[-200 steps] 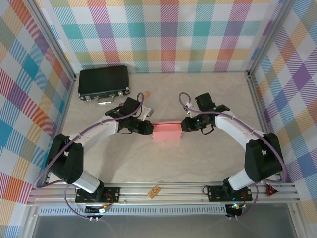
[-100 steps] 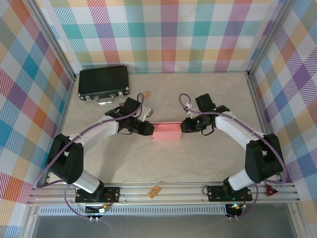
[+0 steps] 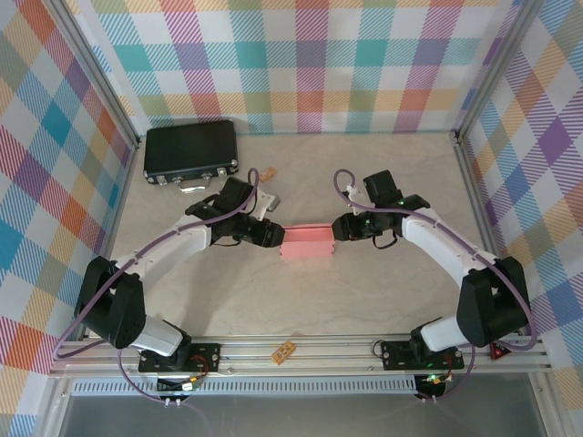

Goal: Fold the paper box

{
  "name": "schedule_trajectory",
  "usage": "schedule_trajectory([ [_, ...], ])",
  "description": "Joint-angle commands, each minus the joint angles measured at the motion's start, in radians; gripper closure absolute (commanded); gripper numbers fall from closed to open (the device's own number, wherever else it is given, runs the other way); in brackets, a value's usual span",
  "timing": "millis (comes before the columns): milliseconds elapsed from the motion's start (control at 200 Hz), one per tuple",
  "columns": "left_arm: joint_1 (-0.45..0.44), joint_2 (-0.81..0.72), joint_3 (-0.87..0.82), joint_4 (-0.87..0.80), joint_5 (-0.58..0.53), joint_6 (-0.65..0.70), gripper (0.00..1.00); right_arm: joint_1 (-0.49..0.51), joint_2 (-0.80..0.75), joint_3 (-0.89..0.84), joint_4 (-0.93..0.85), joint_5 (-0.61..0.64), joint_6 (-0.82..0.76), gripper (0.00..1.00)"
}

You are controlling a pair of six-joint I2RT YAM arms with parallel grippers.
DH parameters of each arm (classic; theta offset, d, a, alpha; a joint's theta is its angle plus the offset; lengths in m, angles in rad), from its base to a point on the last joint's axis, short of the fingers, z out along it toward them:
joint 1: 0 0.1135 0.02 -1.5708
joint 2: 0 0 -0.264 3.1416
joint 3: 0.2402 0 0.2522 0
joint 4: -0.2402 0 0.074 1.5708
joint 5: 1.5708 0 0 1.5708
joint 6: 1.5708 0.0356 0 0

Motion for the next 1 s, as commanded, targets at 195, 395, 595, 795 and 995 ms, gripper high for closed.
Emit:
schedule_trajectory([
  [195, 0.007, -0.088, -0.008, 0.061, -0.041, -0.035, 0.53, -0.004, -0.035, 0.031, 0.029, 0.063, 0.037, 0.63],
  [395, 0.007, -0.109, -0.011, 0.163, -0.114, -0.162, 0.44, -0.005, -0.015, 0.071, 0.031, 0.097, 0.072, 0.59],
  [595, 0.007, -0.034, 0.030, 0.160, -0.131, -0.243, 0.40, -0.005, 0.028, 0.120, 0.017, 0.105, 0.101, 0.55],
  [795, 0.007, 0.031, 0.054, 0.134, -0.110, -0.279, 0.38, -0.003, 0.084, 0.157, -0.006, 0.078, 0.114, 0.56],
  [995, 0.007, 0.052, 0.043, 0.129, -0.093, -0.285, 0.39, -0.003, 0.105, 0.159, -0.012, 0.049, 0.112, 0.55],
])
